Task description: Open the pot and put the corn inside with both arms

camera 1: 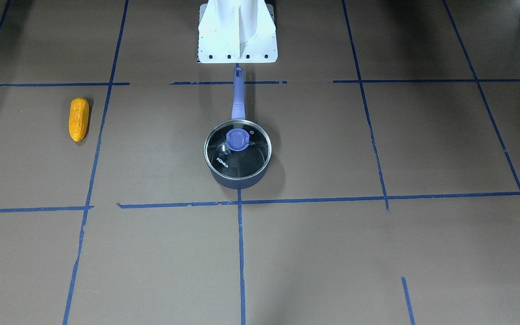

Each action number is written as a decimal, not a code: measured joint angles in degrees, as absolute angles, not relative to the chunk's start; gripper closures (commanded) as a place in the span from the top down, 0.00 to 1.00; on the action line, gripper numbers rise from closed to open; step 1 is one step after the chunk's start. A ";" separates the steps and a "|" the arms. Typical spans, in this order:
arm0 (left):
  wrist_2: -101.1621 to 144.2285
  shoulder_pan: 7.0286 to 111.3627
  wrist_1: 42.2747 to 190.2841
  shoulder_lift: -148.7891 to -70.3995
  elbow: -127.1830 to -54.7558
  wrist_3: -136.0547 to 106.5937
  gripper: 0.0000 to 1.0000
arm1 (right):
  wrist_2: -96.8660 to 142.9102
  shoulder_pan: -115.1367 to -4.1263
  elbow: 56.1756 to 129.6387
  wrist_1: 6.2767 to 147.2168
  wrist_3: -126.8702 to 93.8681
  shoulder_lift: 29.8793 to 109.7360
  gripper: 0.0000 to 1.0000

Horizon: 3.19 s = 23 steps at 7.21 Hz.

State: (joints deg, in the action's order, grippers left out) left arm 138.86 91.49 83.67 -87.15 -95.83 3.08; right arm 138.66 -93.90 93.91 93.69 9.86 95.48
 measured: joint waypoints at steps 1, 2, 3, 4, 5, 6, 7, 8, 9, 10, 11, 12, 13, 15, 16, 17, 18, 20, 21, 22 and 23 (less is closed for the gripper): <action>138.86 91.50 83.67 -87.12 -95.82 3.08 1.00 | 138.68 -93.96 94.02 93.69 9.80 95.41 1.00; 138.87 91.49 83.67 -87.12 -95.83 3.05 1.00 | 138.71 -94.00 94.15 93.69 9.75 95.34 1.00; 138.89 91.49 83.67 -87.13 -95.85 3.04 1.00 | 138.75 -94.02 94.25 93.69 9.75 95.30 1.00; 138.93 91.49 83.67 -87.12 -95.88 3.12 1.00 | 138.77 -94.04 94.27 93.69 9.73 95.25 1.00; 138.95 91.49 83.67 -87.11 -95.91 3.27 1.00 | 138.78 -94.04 94.32 93.69 9.70 95.11 1.00; 138.94 91.49 83.69 -87.14 -96.06 3.36 1.00 | 138.78 -94.04 94.41 93.69 9.68 94.83 1.00; 138.78 91.49 83.67 -87.26 -96.78 3.38 1.00 | 138.78 -94.04 94.72 93.69 9.65 94.62 1.00; 138.53 91.44 83.56 -87.49 -98.42 3.25 1.00 | 138.78 -94.04 95.23 93.69 9.59 94.53 1.00; 138.38 91.18 83.35 -87.92 -100.73 2.90 1.00 | 138.78 -94.04 95.57 93.69 9.53 94.51 1.00; 138.10 90.26 83.06 -88.52 -103.37 1.30 1.00 | 138.76 -94.04 95.75 93.67 9.52 94.28 1.00; 136.93 87.72 82.77 -89.07 -107.12 -3.01 1.00 | 138.72 -94.04 95.81 93.63 9.53 93.88 1.00; 134.88 84.07 81.82 -89.39 -111.61 -8.20 1.00 | 138.68 -94.03 95.85 93.62 9.51 93.63 1.00; 133.17 80.39 79.32 -90.58 -115.78 -12.99 1.00 | 138.64 -93.99 95.91 93.61 9.52 93.48 1.00; 131.92 72.23 71.07 -98.46 -121.74 -24.92 1.00 | 138.68 -93.96 95.89 93.66 9.49 93.24 1.00; 130.69 66.93 68.48 -103.78 -122.98 -33.25 1.00 | 138.76 -93.96 96.00 93.68 9.38 93.20 1.00; 128.22 60.66 67.33 -109.23 -123.36 -42.85 1.00 | 138.89 -93.96 96.04 93.69 9.01 93.18 1.00; 126.36 55.04 66.91 -113.78 -123.10 -50.44 1.00 | 139.12 -93.96 95.99 93.65 8.65 93.17 1.00; 124.01 49.18 65.28 -122.74 -119.92 -57.36 1.00 | 139.46 -93.96 95.36 89.31 8.41 93.92 1.00; 122.26 47.31 64.49 -126.75 -117.35 -58.79 1.00 | 139.52 -93.96 94.19 86.11 8.33 94.56 1.00; 120.21 45.13 64.16 -130.65 -114.06 -60.69 1.00 | 139.55 -93.96 93.32 84.29 8.05 94.85 1.00; 118.35 42.99 64.08 -135.13 -109.64 -62.67 1.00 | 139.57 -93.96 93.02 83.59 7.56 94.93 1.00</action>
